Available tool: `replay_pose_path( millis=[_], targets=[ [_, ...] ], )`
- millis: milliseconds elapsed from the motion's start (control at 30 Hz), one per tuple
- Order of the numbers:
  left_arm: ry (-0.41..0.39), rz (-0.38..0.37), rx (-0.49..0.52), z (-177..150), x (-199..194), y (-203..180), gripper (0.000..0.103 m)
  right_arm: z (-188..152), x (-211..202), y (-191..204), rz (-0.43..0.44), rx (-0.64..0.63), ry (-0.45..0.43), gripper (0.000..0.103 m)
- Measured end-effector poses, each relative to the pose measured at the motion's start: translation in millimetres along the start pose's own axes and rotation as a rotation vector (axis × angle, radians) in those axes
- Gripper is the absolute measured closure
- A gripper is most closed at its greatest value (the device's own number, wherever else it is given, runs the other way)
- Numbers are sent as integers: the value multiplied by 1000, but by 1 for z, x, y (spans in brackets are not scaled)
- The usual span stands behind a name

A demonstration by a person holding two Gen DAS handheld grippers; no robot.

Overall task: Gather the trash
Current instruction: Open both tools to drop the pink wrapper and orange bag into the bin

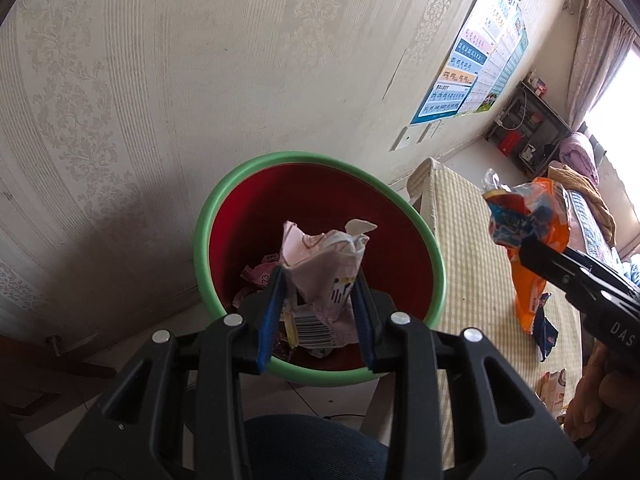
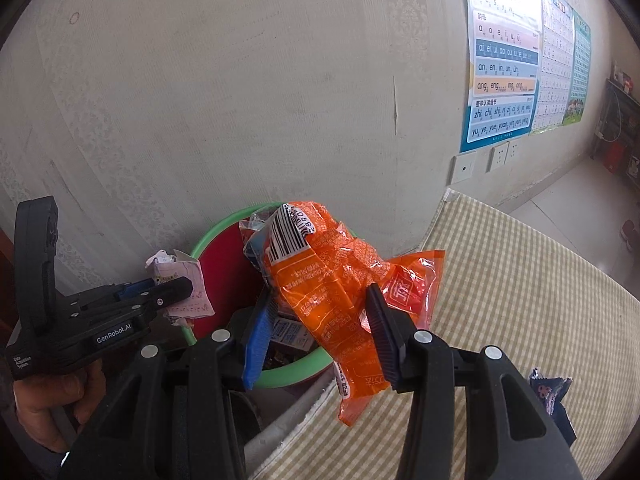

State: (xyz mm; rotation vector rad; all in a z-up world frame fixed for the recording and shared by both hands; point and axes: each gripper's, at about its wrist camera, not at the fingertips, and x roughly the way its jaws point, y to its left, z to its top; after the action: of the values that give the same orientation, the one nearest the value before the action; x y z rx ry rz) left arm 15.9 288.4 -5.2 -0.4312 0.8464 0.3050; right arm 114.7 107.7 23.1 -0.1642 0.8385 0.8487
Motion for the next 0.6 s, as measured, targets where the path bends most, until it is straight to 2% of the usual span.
replay_pose_path(
  millis=[600],
  targets=[
    [35,-22,-31,7,26,26,71,18,58,32,46,-14,38,58]
  ],
)
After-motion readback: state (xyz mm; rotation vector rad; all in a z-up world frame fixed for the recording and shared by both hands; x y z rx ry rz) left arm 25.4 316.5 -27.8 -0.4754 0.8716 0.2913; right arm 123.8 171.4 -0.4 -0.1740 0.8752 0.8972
